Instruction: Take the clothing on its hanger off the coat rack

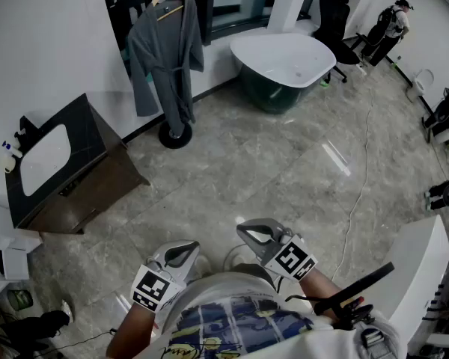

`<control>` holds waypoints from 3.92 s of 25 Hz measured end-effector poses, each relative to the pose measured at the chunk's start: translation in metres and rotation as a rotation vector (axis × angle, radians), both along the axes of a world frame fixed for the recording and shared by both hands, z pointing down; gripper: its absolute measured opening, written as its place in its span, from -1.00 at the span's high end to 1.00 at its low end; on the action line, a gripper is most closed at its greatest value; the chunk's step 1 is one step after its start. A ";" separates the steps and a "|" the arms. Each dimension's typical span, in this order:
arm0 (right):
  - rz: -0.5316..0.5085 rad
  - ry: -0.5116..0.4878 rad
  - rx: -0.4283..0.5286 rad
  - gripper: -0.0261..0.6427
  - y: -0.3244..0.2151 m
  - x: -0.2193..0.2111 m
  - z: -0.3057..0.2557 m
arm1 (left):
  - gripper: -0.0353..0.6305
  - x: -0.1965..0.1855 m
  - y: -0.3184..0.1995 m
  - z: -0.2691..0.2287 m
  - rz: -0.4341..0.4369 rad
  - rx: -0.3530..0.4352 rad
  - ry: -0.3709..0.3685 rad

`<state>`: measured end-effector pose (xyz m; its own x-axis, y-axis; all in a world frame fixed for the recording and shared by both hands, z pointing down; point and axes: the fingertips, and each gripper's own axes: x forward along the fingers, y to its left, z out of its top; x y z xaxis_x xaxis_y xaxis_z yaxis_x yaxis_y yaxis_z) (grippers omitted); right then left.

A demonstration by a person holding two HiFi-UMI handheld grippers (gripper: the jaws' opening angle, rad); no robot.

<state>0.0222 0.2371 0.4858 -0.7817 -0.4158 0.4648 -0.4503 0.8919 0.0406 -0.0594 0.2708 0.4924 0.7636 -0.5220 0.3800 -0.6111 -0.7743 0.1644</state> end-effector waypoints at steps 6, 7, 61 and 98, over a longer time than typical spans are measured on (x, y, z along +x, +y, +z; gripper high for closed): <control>0.033 -0.003 -0.008 0.92 -0.015 -0.023 0.002 | 0.89 -0.029 -0.024 -0.001 0.012 0.021 0.004; 0.032 0.000 -0.014 0.92 -0.017 -0.024 0.002 | 0.89 -0.032 -0.027 -0.002 0.006 0.023 0.007; 0.487 -0.097 -0.059 0.73 -0.427 0.006 0.009 | 0.76 -0.218 -0.771 -0.097 -0.153 -0.015 -0.180; 0.540 -0.108 -0.041 0.74 -0.366 0.062 0.011 | 0.88 -0.128 -0.707 -0.155 -0.056 0.114 -0.137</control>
